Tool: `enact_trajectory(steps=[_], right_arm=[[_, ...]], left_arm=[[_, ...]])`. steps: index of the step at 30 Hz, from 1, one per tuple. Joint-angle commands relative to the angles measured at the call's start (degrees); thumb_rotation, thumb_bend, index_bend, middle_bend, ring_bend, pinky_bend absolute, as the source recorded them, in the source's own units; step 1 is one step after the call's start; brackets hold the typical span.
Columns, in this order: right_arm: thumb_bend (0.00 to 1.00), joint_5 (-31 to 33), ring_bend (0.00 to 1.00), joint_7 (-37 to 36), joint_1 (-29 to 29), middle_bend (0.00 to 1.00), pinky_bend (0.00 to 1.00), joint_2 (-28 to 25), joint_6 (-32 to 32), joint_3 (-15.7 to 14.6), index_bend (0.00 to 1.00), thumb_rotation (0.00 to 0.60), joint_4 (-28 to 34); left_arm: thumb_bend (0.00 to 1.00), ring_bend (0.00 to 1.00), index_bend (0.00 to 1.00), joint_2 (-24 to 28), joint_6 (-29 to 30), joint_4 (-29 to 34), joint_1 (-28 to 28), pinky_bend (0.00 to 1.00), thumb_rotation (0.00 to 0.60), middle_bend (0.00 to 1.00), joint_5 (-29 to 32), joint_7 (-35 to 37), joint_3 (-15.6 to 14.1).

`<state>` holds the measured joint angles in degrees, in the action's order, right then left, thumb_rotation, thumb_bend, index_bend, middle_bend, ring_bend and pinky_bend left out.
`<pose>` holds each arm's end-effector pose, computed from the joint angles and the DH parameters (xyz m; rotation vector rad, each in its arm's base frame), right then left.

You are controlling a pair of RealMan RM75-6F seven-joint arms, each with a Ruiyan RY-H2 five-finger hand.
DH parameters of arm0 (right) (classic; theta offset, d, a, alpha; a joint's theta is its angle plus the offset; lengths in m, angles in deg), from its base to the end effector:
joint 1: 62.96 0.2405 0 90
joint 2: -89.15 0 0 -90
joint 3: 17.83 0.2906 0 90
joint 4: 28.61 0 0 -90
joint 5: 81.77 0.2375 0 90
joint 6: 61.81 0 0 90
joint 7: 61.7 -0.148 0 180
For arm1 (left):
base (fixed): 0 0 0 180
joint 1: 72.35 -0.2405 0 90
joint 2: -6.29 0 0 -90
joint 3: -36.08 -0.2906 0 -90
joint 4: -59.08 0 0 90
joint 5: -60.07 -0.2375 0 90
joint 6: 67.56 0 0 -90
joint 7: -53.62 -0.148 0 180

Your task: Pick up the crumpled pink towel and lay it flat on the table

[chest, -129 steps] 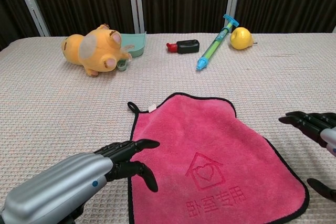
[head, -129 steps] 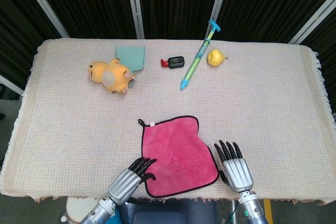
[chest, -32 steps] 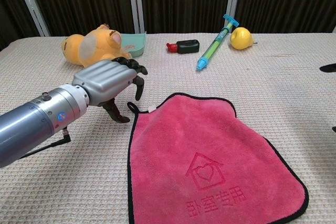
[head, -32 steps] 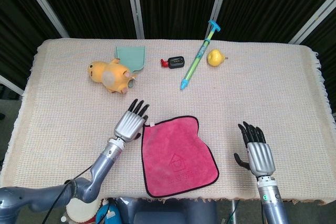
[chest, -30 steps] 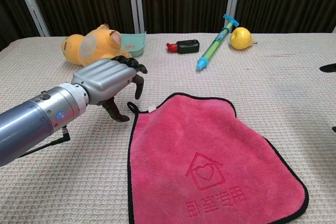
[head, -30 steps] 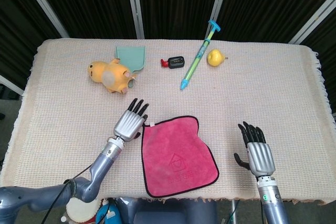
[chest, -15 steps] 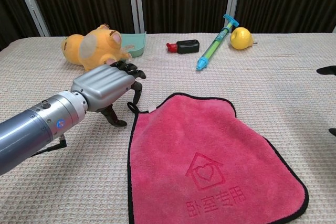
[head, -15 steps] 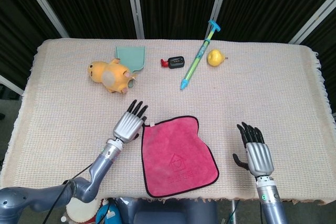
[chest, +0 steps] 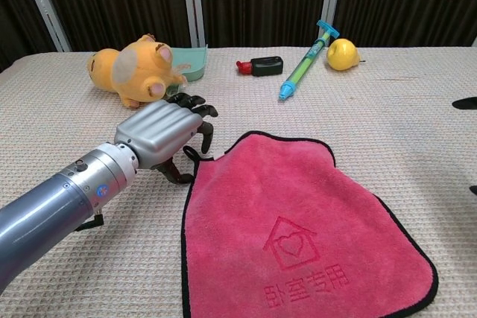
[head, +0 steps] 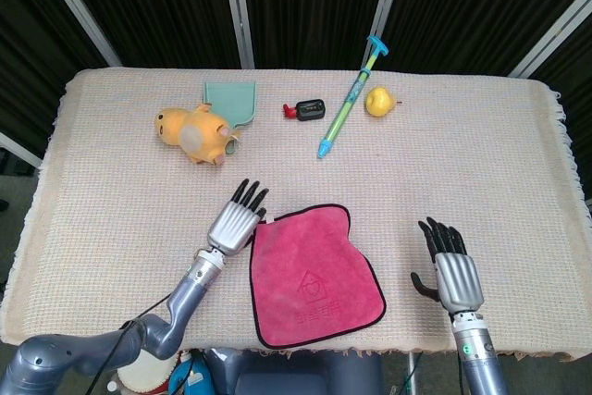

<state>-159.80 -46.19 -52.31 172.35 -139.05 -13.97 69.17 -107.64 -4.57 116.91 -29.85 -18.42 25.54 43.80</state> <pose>-0.2779 -0.2142 0.0143 1.4367 -1.1376 0.9575 -0.1444 0.3505 -0.1573 -1.9352 -0.5264 -0.9301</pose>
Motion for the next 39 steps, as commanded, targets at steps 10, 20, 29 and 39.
enact_trajectory(steps=[10, 20, 29, 39], right_arm=[[0.35, 0.2, 0.0, 0.3, 0.2, 0.0, 0.0, -0.1, 0.4, -0.1, 0.0, 0.6, 0.3], [0.35, -0.1, 0.0, 0.4, 0.1, 0.0, 0.0, 0.0, 0.3, -0.5, 0.0, 0.6, 0.4], [0.35, -0.1, 0.0, 0.2, 0.1, 0.0, 0.0, 0.0, 0.4, -0.5, 0.0, 0.6, 0.4], [0.35, -0.2, 0.0, 0.1, 0.1, 0.0, 0.0, 0.0, 0.5, -0.6, 0.0, 0.6, 0.5]], left_arm=[[0.19, 0.0, 0.45, -1.6, 2.6, -1.8, 0.1, 0.05, 0.6, 0.11, -2.8, 3.0, -0.3], [0.27, 0.0, 0.47, -1.4, 1.5, -1.6, -0.5, 0.05, 0.6, 0.12, -3.3, 3.2, -1.5], [0.33, 0.0, 0.51, -1.6, 1.1, -1.7, -0.5, 0.05, 0.6, 0.13, -3.6, 3.5, -1.5], [0.41, 0.0, 0.53, -1.2, 0.8, -1.7, -1.1, 0.05, 0.6, 0.13, -3.5, 3.5, -1.8]])
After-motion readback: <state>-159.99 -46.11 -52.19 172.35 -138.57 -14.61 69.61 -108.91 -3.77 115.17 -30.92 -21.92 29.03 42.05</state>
